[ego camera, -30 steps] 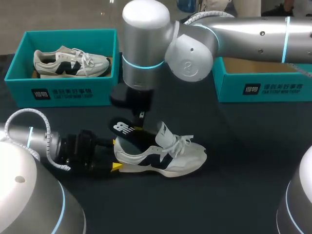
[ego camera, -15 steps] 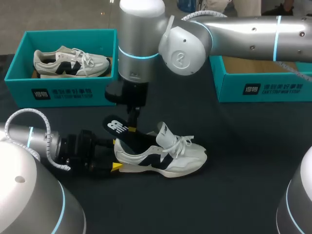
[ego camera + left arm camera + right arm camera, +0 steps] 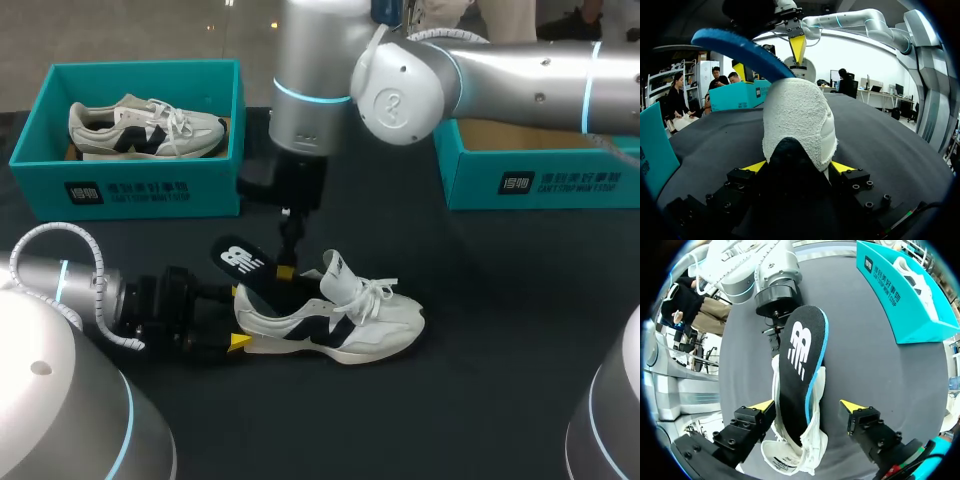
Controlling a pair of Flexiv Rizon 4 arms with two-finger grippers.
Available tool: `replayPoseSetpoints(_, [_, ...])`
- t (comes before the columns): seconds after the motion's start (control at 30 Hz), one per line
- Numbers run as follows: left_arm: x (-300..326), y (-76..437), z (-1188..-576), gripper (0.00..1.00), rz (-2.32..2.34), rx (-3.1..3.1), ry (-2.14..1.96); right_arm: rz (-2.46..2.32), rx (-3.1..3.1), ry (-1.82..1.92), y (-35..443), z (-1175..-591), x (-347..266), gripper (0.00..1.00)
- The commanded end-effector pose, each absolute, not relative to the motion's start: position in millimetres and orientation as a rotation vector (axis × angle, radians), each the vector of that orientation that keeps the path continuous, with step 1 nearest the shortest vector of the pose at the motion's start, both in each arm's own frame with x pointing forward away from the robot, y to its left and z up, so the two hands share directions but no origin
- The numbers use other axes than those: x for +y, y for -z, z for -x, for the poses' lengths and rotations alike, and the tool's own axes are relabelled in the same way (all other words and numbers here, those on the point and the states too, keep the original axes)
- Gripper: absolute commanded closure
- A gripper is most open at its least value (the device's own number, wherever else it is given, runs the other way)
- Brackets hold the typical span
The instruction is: Take the shoe out of the shoebox, open the shoe tongue, remove and reinsert the insole, then place the shoe into the shoebox
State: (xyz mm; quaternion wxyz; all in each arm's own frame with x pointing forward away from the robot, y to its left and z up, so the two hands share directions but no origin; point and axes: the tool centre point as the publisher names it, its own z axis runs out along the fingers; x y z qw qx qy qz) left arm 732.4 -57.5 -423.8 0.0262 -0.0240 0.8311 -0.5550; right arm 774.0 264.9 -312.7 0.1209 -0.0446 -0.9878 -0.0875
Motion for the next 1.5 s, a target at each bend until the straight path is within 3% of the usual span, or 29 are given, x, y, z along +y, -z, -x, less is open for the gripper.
replayPoseSetpoints(0.03, [-58, 425, -732, 1.00, 0.075, 2.569, 1.712, 0.115, -2.862, 0.272, 322, -775, 270, 0.08])
replayPoseSetpoints(0.4, [-58, 425, -732, 1.00, 0.075, 2.569, 1.712, 0.092, -2.825, 0.301, 332, -768, 275, 0.16])
replayPoseSetpoints(0.47, [-58, 425, -732, 1.00, 0.075, 2.569, 1.712, 0.088, -2.820, 0.309, 333, -767, 276, 0.32])
replayPoseSetpoints(0.5, [-58, 425, -732, 1.00, 0.075, 2.569, 1.712, 0.087, -2.819, 0.310, 334, -766, 276, 0.50])
replayPoseSetpoints(0.57, [-58, 425, -732, 1.00, 0.075, 2.569, 1.712, 0.086, -2.817, 0.312, 335, -765, 276, 0.61])
replayPoseSetpoints(0.67, [-58, 425, -732, 1.00, 0.075, 2.569, 1.712, 0.093, -2.816, 0.317, 336, -764, 274, 1.00])
replayPoseSetpoints(1.5, [-58, 425, -732, 1.00, 0.075, 2.569, 1.712, 0.062, -2.843, 0.432, 323, -769, 275, 1.00])
